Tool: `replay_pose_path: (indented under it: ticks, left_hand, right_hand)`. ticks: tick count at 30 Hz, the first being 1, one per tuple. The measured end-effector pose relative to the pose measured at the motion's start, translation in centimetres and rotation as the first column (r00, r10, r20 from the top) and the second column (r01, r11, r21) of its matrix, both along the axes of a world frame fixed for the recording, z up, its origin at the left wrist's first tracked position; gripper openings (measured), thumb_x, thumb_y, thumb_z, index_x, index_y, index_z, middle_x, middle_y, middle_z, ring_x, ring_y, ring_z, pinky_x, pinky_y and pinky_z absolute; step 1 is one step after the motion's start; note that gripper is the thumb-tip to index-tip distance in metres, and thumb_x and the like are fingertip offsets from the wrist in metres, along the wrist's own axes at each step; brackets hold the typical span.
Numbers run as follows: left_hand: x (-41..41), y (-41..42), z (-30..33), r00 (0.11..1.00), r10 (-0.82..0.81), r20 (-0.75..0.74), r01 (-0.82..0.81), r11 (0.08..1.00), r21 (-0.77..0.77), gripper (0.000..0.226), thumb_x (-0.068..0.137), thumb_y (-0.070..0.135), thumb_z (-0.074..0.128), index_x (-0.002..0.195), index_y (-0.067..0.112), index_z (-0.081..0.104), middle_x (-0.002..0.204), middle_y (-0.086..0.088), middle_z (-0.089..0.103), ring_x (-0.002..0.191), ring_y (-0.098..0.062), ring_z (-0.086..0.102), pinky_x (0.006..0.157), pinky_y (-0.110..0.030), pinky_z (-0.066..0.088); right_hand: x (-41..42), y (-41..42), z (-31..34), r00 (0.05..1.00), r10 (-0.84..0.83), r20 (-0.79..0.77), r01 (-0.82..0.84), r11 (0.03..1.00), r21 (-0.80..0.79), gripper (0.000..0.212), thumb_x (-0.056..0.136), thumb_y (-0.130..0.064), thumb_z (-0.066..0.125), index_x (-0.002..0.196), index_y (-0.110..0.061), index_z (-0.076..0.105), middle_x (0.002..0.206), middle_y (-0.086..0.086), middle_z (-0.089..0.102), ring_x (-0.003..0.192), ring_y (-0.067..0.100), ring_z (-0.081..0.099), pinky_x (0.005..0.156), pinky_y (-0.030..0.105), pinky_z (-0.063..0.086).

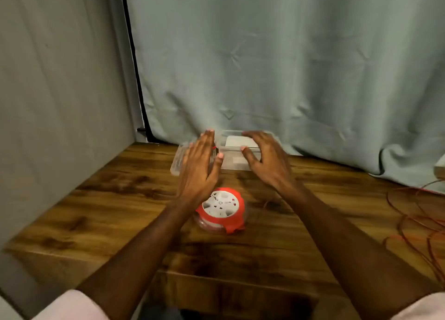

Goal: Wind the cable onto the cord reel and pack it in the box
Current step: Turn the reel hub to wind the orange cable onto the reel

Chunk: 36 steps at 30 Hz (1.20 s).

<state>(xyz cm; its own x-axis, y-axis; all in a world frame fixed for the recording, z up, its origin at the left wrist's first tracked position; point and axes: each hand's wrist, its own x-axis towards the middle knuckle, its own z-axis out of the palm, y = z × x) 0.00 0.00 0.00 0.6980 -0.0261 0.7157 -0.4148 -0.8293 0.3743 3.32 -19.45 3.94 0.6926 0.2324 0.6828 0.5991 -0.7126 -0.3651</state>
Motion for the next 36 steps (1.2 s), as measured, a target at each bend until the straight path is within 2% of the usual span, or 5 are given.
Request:
replay_pose_path:
  ticks: [6,11,23,27,36]
  left_hand:
    - [-0.4,1.6,-5.8,0.923,0.135,-0.361,-0.128,0.991,0.042,0.048,0.105,0.041,0.037,0.15,0.024,0.04,0.156,-0.001,0.041,0.143,-0.019,0.036,0.114,-0.046,0.029]
    - [1.4,2.5,-8.8,0.85,0.075,-0.522,-0.091,0.996,-0.005,0.044,0.104,0.039,0.041,0.142,0.02,0.053,0.139,-0.005,0.056,0.13,-0.023,0.048,0.106,-0.04,0.042]
    - [9.8,1.4,-6.5,0.757,-0.221,-0.615,-0.067,0.91,-0.41,0.032,0.1,0.036,0.051,0.115,0.017,0.072,0.105,-0.005,0.077,0.083,-0.009,0.069,0.077,-0.031,0.055]
    - [11.8,1.0,-7.2,0.757,-0.364,-0.542,-0.106,0.751,-0.652,0.024,0.096,0.033,0.057,0.094,0.019,0.077,0.093,-0.005,0.078,0.085,-0.022,0.075,0.089,-0.05,0.058]
    - [12.2,1.5,-8.7,0.798,-0.498,-0.34,0.048,0.614,-0.788,0.027,0.086,0.01,0.06,0.1,0.024,0.077,0.107,-0.004,0.077,0.1,-0.022,0.073,0.088,-0.039,0.057]
  right_hand:
    - [-0.4,2.2,-5.0,0.869,0.097,-0.485,-0.359,0.799,-0.483,0.048,0.079,-0.037,0.077,0.126,-0.032,0.069,0.124,-0.009,0.071,0.105,0.01,0.062,0.089,0.037,0.055]
    - [2.3,1.9,-7.0,0.791,0.144,-0.595,-0.425,0.829,-0.365,0.053,0.076,-0.041,0.082,0.126,-0.033,0.064,0.129,-0.009,0.067,0.112,0.013,0.062,0.09,0.037,0.057]
    - [6.9,0.3,-6.2,0.89,0.078,-0.449,-0.254,0.903,-0.346,0.048,0.058,-0.063,0.086,0.076,-0.027,0.059,0.086,-0.01,0.062,0.077,0.009,0.057,0.061,0.029,0.047]
    - [6.9,0.5,-8.0,0.926,0.002,-0.377,-0.124,0.946,-0.3,0.054,0.057,-0.069,0.083,0.064,-0.021,0.059,0.075,-0.01,0.065,0.071,0.007,0.059,0.057,0.029,0.05]
    - [5.3,3.0,-10.0,0.944,-0.176,-0.277,0.12,0.97,-0.21,0.063,0.068,-0.073,0.075,0.046,-0.019,0.051,0.05,-0.016,0.053,0.051,0.002,0.048,0.053,0.019,0.028]
